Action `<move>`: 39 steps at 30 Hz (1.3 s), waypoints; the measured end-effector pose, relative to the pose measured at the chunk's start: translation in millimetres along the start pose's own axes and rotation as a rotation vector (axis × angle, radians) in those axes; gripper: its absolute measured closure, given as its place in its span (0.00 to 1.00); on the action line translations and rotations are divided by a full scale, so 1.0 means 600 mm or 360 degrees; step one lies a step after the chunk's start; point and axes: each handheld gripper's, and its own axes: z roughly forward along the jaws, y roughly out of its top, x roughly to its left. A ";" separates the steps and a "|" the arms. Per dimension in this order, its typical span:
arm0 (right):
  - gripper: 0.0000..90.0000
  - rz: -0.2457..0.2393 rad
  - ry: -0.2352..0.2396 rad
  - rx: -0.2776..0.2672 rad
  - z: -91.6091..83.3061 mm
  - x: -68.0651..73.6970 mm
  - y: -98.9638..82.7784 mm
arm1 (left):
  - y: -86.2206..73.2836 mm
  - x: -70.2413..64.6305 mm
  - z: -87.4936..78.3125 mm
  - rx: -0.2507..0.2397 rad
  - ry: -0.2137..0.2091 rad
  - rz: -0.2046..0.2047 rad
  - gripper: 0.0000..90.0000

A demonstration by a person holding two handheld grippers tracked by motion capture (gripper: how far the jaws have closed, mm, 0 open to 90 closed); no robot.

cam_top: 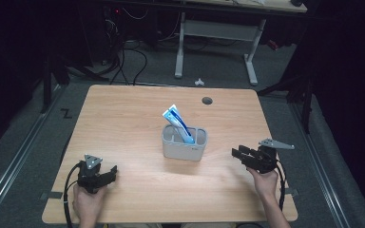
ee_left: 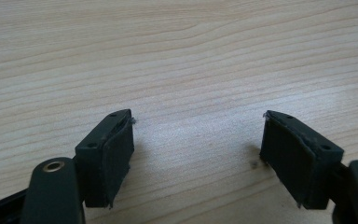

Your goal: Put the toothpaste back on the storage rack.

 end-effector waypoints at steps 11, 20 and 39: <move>0.60 -0.0068 -0.0086 0.0069 0.024 0.004 -0.008 | 0.000 0.000 0.000 0.0000 0.0000 0.0000 0.29; 0.60 -0.0079 -0.0147 0.0107 0.042 -0.005 -0.022 | 0.000 0.000 0.000 0.0000 0.0000 -0.0001 0.29; 0.58 -0.0197 -0.0304 0.0193 0.079 -0.001 -0.039 | 0.000 0.000 0.000 0.0000 0.0000 -0.0001 0.29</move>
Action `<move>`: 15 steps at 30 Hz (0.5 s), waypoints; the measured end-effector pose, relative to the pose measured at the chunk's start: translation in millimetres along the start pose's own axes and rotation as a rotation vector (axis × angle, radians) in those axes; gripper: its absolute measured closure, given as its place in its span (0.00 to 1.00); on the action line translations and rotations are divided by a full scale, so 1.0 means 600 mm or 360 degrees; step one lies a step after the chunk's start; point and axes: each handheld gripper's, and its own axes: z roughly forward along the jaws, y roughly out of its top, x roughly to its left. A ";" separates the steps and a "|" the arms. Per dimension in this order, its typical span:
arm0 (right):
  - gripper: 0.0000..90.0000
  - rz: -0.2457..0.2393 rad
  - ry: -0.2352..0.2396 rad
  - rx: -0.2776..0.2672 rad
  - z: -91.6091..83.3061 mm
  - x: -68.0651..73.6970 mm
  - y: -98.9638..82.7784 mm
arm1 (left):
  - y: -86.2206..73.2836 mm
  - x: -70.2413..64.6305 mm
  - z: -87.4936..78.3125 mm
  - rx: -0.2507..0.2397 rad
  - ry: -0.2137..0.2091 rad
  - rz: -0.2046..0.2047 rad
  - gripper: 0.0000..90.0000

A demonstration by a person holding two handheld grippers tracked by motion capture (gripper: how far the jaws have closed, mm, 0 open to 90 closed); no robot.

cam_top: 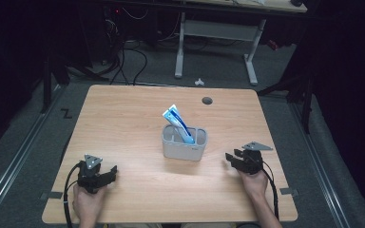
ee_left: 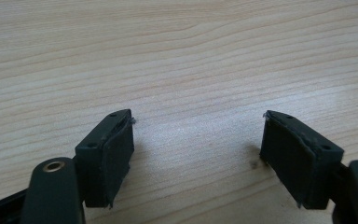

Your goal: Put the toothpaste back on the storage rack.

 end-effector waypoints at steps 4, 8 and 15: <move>0.58 -0.0010 -0.0022 0.0017 0.007 0.003 -0.002 | 0.000 0.000 0.000 0.0000 0.0000 0.0001 0.29; 0.58 -0.0027 -0.0035 0.0019 0.010 0.005 -0.003 | 0.000 0.000 0.000 0.0000 0.0000 0.0000 0.29; 0.56 -0.0032 -0.0057 0.0028 0.013 0.007 -0.003 | 0.000 0.000 0.000 0.0000 0.0000 0.0001 0.29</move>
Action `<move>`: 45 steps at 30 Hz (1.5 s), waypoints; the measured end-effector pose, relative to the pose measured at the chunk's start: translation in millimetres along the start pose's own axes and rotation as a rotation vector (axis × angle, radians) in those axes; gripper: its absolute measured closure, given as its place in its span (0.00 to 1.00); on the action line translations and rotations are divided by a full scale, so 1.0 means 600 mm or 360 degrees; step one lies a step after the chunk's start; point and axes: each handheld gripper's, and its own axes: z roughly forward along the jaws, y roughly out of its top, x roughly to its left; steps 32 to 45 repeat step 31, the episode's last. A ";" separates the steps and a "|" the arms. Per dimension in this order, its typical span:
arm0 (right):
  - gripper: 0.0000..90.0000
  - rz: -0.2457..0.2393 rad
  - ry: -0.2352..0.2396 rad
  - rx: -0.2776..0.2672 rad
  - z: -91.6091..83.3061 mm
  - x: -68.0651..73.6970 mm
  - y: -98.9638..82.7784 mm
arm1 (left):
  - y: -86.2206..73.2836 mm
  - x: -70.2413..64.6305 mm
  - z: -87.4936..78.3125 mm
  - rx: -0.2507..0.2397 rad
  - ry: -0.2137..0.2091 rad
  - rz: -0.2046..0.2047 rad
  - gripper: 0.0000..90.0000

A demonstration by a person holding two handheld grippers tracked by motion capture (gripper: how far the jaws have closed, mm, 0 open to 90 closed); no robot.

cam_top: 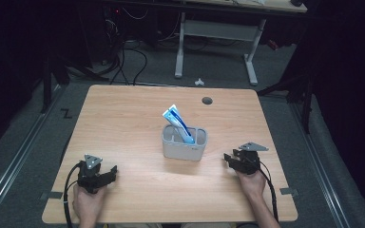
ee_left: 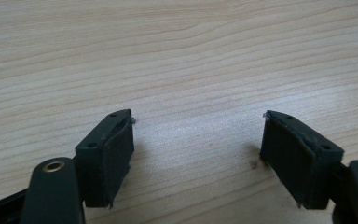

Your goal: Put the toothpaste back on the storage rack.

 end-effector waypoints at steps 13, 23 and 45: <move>0.49 -0.0071 -0.0051 0.0041 0.004 0.009 0.001 | -0.001 0.000 -0.001 -0.0001 0.0001 -0.0004 0.29; 0.48 -0.0075 -0.0052 0.0040 0.004 0.008 0.001 | -0.001 0.000 -0.001 -0.0001 0.0000 -0.0006 0.29; 0.48 -0.0074 -0.0052 0.0040 0.004 0.008 0.001 | -0.001 0.001 -0.001 -0.0004 -0.0001 -0.0011 0.29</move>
